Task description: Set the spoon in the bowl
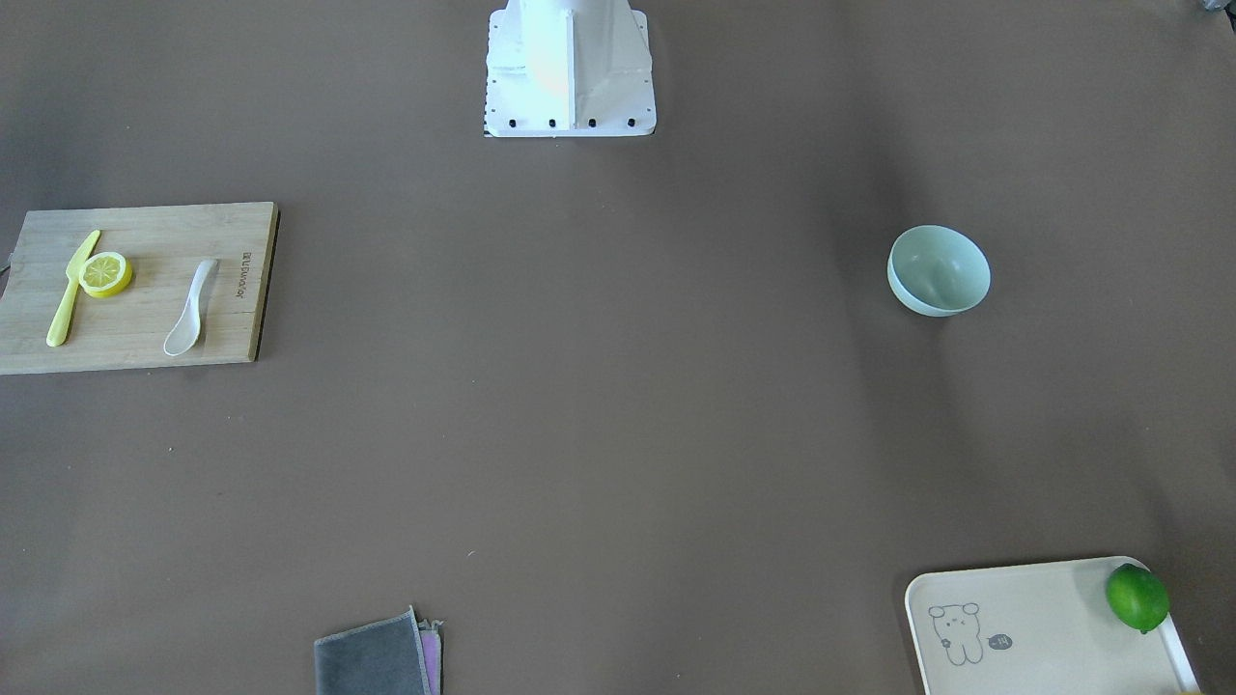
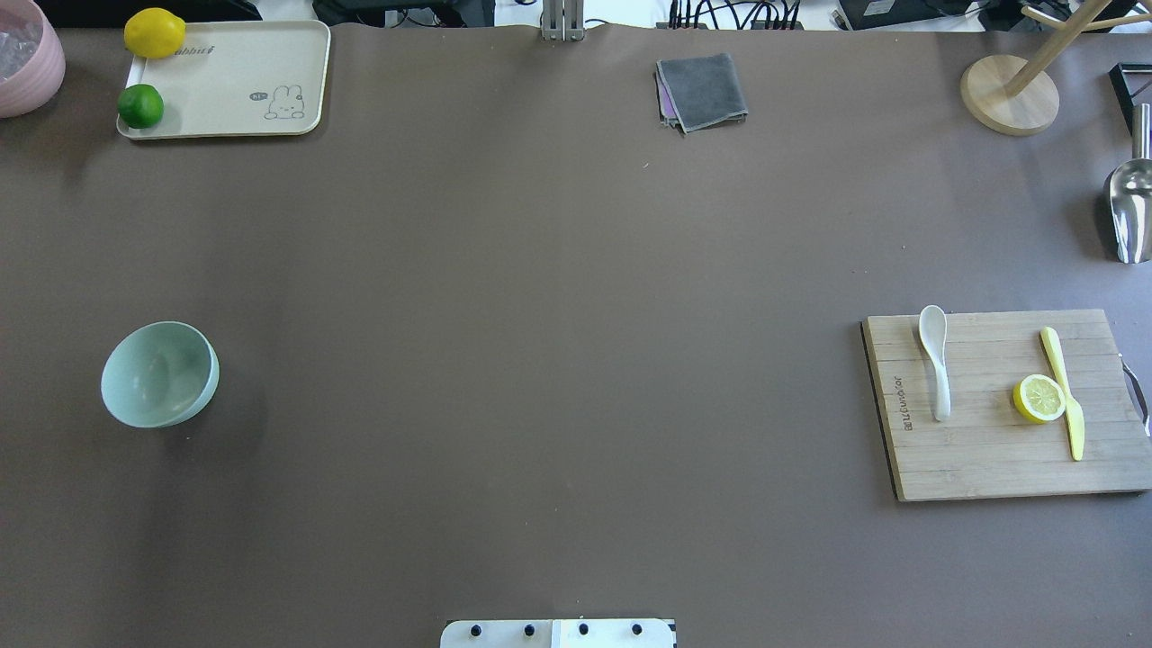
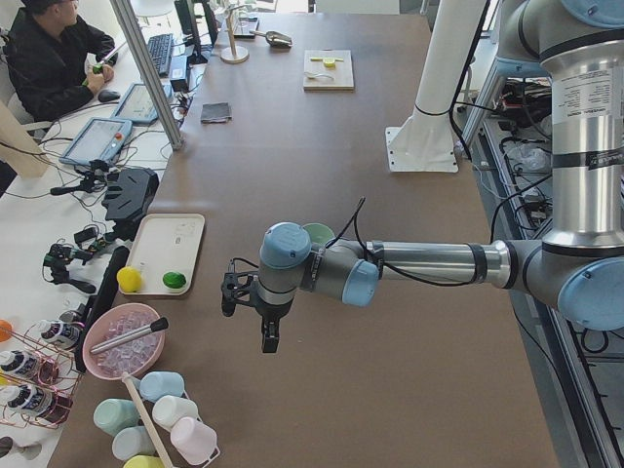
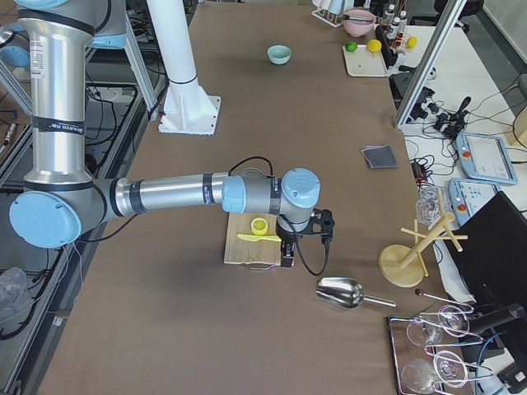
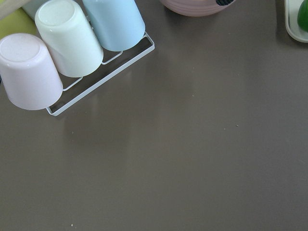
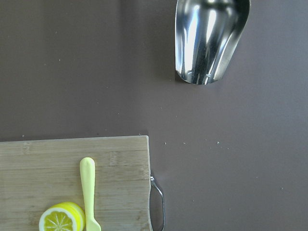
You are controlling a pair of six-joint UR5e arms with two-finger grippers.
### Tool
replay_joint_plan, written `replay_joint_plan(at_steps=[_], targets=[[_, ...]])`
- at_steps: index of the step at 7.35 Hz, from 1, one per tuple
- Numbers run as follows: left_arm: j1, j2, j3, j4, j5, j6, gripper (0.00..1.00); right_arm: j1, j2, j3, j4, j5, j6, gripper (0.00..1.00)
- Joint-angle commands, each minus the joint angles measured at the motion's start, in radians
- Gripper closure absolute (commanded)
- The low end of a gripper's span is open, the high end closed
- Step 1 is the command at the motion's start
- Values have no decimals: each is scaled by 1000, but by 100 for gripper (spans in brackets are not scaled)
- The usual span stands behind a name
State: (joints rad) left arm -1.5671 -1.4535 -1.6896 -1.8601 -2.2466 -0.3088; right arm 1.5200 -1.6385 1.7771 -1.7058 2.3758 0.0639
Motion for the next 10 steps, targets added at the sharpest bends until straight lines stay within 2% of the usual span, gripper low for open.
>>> replay_joint_plan(at_steps=[1,2,3,4,6,7,8,10], targets=[[8,-14,-34,-17,-127,-1,2,0,3,2,0,0,1,0],[21,-42,-21,-62,-192,-4,2,0,3,7,0,0,2,0],[59,-47,-25,-100,-227,-56,2,-1,3,7,0,2,4,0],[114,-94,-27,-108,-234,-167,2,-1,5,13,2,2,2,0],[273,-133,-18,-170,-219,-321,2,-53,20,-8,119,10,8,0],[289,-131,-1,-267,-215,-410,2,-87,23,-13,159,13,11,0],[321,-123,23,-360,-206,-477,2,-98,23,-24,164,13,14,0],[437,-122,54,-448,-134,-571,2,-127,51,-15,161,20,71,0]])
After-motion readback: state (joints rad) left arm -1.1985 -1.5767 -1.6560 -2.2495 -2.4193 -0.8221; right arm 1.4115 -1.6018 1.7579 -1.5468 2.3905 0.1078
